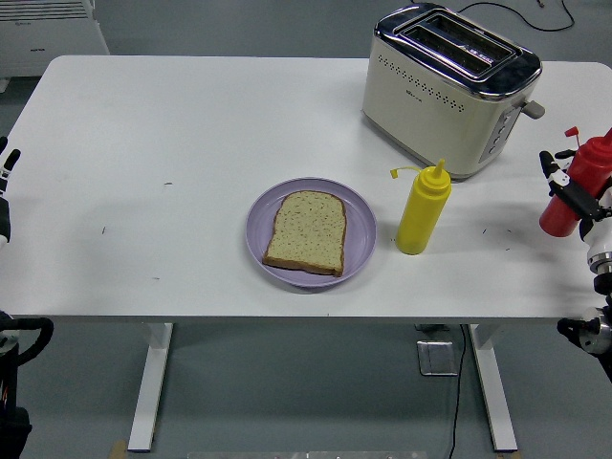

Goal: Pick up the cup,pour liquid into bread,place the cup on the desk

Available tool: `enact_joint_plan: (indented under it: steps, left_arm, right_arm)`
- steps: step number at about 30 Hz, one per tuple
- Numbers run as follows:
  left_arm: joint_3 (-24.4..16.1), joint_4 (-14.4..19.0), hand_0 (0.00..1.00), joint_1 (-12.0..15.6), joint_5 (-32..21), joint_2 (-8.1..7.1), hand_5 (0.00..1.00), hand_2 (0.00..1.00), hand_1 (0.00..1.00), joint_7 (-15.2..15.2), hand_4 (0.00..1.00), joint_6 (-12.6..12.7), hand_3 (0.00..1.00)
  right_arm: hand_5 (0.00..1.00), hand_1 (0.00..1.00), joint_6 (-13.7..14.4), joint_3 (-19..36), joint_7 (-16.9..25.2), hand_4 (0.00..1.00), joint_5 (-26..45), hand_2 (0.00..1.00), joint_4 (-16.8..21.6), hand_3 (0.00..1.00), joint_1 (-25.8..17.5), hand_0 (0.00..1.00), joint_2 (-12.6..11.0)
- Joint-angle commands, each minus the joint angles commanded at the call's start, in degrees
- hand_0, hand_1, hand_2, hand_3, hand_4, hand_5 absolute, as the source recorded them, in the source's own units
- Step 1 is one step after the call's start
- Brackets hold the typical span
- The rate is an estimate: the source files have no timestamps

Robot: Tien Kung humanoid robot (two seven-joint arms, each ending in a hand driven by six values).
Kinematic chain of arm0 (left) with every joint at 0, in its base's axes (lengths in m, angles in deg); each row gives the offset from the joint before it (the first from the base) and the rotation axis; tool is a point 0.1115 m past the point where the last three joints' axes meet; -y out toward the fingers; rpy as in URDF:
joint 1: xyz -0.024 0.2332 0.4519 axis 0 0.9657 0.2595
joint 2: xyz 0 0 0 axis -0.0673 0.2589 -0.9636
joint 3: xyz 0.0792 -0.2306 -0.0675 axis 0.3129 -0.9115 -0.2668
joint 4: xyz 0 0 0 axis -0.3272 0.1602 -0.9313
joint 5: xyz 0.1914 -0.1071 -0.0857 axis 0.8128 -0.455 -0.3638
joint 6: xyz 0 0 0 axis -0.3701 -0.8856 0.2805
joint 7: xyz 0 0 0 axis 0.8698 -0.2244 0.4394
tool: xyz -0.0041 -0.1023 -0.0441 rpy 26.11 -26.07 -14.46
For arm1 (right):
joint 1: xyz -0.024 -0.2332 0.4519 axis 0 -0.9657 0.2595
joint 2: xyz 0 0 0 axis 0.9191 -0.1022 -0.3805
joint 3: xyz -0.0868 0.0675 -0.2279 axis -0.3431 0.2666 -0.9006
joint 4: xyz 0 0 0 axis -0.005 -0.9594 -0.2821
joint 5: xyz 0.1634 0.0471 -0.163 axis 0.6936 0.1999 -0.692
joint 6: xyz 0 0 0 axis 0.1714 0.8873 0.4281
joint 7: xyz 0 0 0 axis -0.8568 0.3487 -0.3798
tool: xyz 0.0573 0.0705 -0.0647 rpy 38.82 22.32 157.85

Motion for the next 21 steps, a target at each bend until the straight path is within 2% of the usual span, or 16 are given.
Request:
enact_joint_plan:
  steps: [13, 21]
  left_arm:
    - [0.3, 0.0, 0.714, 0.2, 0.0, 0.0, 0.998, 0.778, 0.749, 0.0, 0.66, 0.0, 0.688]
    - [0.3, -0.1, 0.714, 0.3, 0.0, -0.02, 0.998, 0.779, 0.75, 0.0, 0.659, 0.0, 0.688]
  right_arm:
    - [0.259, 0.162, 0.0, -4.9, 0.6, 0.805, 2.1, 0.289, -1.3, 0.374, 1.1, 0.136, 2.8]
    - [0.258, 0.163, 0.4, -5.9, 1.5, 0.805, 3.1, 0.29, -2.1, 0.374, 2.1, 0.138, 4.2]
